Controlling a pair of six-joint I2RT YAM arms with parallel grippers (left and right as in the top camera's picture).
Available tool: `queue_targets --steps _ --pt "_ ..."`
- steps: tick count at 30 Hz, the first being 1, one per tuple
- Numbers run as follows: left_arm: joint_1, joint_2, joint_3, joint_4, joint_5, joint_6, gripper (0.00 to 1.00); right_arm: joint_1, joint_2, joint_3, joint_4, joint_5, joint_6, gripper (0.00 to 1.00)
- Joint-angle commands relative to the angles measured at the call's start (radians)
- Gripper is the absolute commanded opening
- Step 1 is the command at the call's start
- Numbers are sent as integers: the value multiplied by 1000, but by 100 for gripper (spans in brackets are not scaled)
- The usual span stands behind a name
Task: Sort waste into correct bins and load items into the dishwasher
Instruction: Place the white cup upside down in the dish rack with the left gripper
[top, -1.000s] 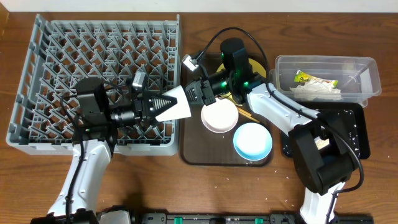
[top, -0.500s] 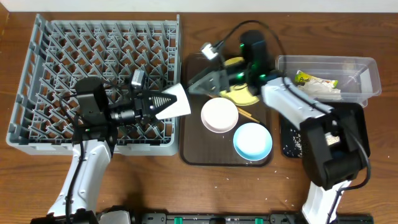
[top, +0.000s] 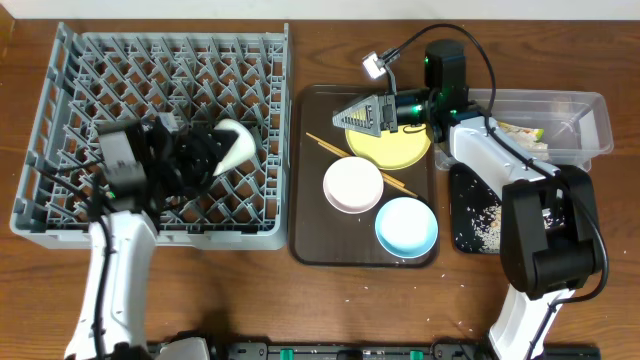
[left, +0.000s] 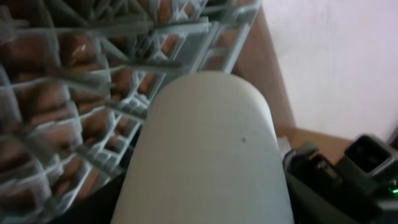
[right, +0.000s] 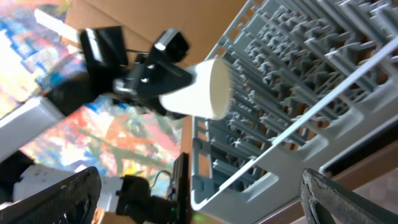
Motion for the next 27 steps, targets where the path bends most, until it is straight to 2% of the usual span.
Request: queue_targets --steps 1,4,7,9,10,13,19,22,27 --pt "-11 -10 272 -303 -242 239 15 -3 6 4 -27 64 -23 99" --pt "-35 -10 429 -520 -355 309 15 -2 -19 6 -158 165 -114 99" --pt "-81 -13 547 -692 -460 341 15 10 -83 64 -527 433 -355 99" --pt "-117 -15 567 -740 -494 345 15 24 -119 130 -722 611 -453 99" --pt "-143 -15 566 -763 -511 344 15 35 -154 188 -859 771 -499 99" --pt "-214 3 562 -826 -558 344 15 48 -240 284 -1038 1041 -503 99" --pt "-322 96 534 -856 -565 344 15 23 -388 306 -1086 1087 -490 99" --pt "-369 175 528 -884 -614 343 15 5 -404 306 -1125 1088 -494 99" --pt "-415 304 528 -923 -616 340 15 4 -402 306 -1164 1139 -494 99"
